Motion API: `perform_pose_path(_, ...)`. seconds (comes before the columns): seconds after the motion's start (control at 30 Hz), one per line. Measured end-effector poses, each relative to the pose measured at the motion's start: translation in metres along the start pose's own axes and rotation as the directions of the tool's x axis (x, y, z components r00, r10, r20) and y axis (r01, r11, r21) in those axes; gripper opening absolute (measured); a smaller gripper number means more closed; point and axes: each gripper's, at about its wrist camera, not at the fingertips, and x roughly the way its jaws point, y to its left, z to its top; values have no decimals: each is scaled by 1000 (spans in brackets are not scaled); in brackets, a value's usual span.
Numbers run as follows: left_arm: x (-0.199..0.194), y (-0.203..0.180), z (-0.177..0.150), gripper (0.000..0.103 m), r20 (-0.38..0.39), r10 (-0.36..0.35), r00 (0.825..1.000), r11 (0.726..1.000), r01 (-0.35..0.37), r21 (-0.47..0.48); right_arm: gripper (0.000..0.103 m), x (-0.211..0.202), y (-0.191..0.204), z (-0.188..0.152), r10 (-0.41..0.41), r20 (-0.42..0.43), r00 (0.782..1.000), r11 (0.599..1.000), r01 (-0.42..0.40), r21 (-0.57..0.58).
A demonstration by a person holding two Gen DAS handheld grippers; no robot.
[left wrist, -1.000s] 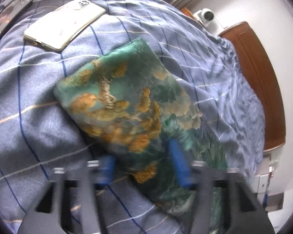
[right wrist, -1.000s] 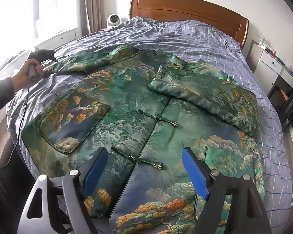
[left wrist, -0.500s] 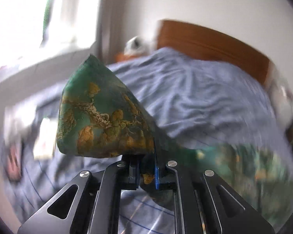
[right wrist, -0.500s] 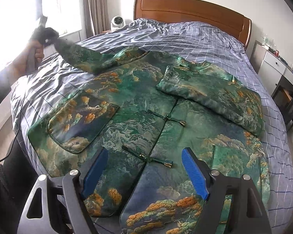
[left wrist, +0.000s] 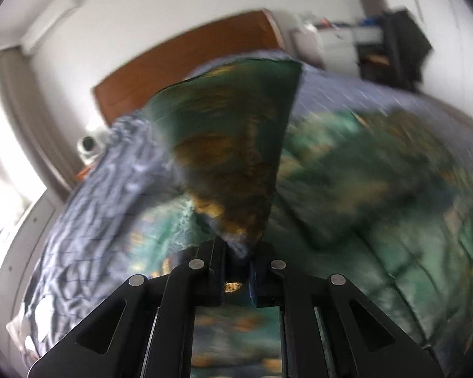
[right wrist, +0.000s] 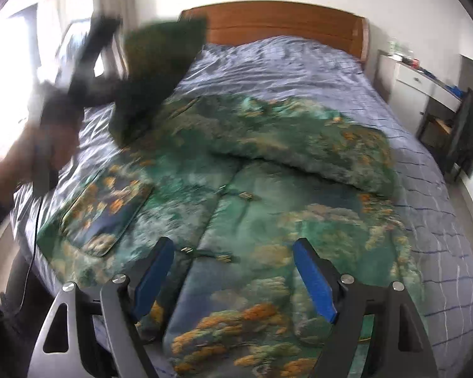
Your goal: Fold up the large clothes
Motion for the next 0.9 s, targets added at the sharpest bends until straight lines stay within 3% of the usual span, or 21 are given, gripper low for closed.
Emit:
perform_pose_path(0.1,17,-35,-18,13,-64,-25,998,997,29,66,80,-3,-21,3,-19,18,1000,997,18,68)
perform_pose_path(0.2,30,-48,-34,27,-127,-38,991,993,51,104,80,0,-39,5,-26,11,1000,994,25,107)
perform_pose_path(0.27,27,-49,-44,40,-142,-53,988,991,70,113,80,5,-45,11,-26,5,1000,994,25,109)
perform_pose_path(0.33,13,-40,-55,61,-131,-91,987,990,104,97,80,12,-51,21,-3,6,1000,994,2,110)
perform_pose_path(0.37,7,-39,-58,64,-125,-96,987,990,108,90,80,17,-54,28,16,8,1000,993,-17,114)
perform_pose_path(0.5,-15,-21,-71,66,-136,-100,986,995,103,16,80,57,-67,65,187,-9,982,958,-180,223)
perform_pose_path(0.6,-28,3,-83,66,-148,-112,983,989,95,-114,80,106,-76,84,345,-37,938,877,-308,368)
perform_pose_path(0.63,-32,12,-88,66,-153,-117,981,982,91,-165,80,125,-75,88,382,-50,923,851,-331,407)
perform_pose_path(0.7,-36,25,-98,66,-159,-131,979,965,90,-245,80,151,-69,93,385,-63,921,836,-319,447)
perform_pose_path(0.83,-31,37,-114,66,-170,-155,973,942,93,-323,80,196,-49,92,448,-92,889,787,-343,512)
perform_pose_path(0.87,-29,37,-118,66,-177,-155,972,940,90,-329,77,203,-43,92,445,-103,890,790,-336,512)
perform_pose_path(0.9,-25,36,-119,66,-183,-154,971,939,86,-332,51,206,-36,93,430,-115,895,805,-324,497)
